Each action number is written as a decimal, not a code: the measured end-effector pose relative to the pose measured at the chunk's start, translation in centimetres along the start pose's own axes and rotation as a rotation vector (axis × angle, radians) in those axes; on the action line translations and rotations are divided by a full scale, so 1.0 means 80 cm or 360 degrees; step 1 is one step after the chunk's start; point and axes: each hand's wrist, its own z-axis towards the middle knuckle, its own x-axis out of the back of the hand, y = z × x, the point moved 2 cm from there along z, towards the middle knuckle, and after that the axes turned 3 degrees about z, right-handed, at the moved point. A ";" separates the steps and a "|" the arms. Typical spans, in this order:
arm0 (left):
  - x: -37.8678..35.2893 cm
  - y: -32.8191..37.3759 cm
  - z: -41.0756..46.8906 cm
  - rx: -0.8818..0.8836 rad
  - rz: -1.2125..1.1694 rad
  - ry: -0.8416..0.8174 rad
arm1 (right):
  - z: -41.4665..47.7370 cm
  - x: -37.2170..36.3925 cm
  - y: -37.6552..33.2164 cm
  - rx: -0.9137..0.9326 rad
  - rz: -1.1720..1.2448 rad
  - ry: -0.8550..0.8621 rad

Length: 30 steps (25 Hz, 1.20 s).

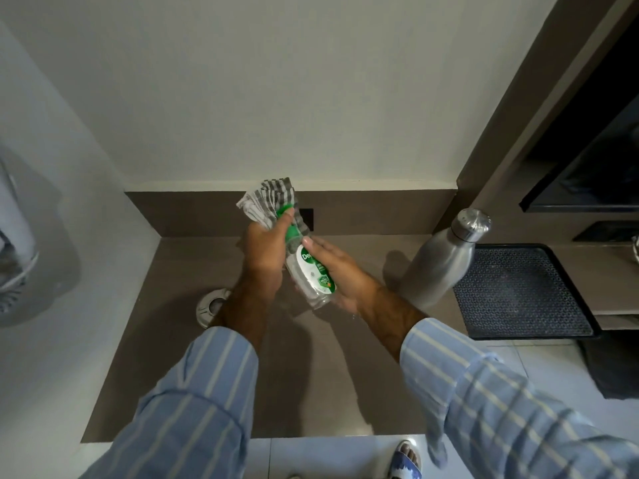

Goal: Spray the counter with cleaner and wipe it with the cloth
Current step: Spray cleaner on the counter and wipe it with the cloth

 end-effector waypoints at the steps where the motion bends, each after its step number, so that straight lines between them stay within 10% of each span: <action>1: -0.002 0.001 0.002 0.0007 0.0071 0.0053 | 0.003 -0.002 0.000 0.0090 -0.0054 0.0123; 5: -0.011 -0.026 -0.023 -0.0246 0.0389 -0.0143 | 0.012 0.001 -0.011 0.0386 -0.0065 0.0582; 15: -0.038 -0.039 -0.015 -0.0209 0.0532 -0.0330 | 0.001 0.004 -0.030 0.0429 -0.1170 0.0300; 21: 0.026 -0.168 -0.019 -0.0308 0.1386 0.0229 | 0.019 0.099 -0.034 0.0401 -0.1421 0.0773; 25: 0.001 -0.265 -0.043 -0.0205 0.2301 0.0075 | 0.041 0.140 -0.019 0.0585 -0.1329 0.0885; 30: -0.090 -0.261 0.042 -0.0445 0.2330 -0.0338 | 0.042 0.155 -0.020 0.0739 -0.1408 0.0922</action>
